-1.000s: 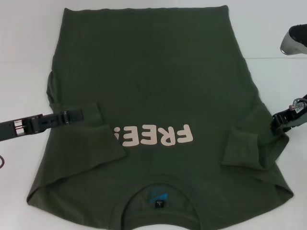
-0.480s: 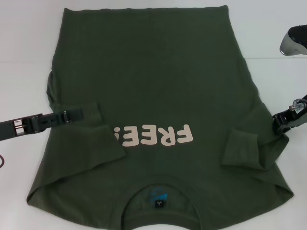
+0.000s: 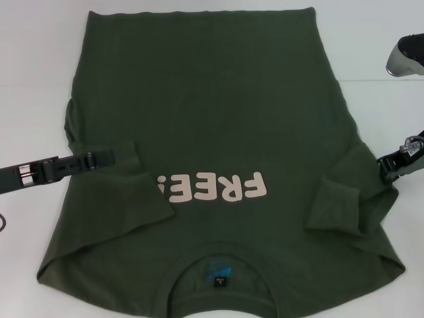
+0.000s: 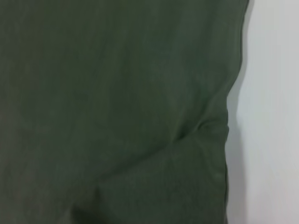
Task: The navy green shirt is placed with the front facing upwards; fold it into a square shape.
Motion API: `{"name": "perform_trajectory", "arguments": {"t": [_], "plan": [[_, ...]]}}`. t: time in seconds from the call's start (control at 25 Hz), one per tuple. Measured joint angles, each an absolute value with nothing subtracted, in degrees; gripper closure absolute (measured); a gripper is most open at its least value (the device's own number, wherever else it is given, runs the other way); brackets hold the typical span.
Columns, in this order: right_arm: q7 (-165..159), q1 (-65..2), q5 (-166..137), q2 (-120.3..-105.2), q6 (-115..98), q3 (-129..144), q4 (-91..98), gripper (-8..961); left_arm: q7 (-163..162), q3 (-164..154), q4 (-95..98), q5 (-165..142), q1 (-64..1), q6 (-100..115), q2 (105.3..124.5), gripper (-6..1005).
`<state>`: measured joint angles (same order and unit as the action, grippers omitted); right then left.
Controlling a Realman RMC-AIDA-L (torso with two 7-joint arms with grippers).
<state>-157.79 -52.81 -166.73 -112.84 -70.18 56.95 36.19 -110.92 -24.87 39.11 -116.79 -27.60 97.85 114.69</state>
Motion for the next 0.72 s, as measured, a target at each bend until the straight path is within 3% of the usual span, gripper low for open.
{"name": "perform_trajectory", "arguments": {"t": [0.72], "plan": [[-158.0,-54.8,-163.2,-112.79,-73.0,56.1,39.6,915,-110.4,-24.8,39.1,-116.7,-27.8,97.1,114.62,111]]}}
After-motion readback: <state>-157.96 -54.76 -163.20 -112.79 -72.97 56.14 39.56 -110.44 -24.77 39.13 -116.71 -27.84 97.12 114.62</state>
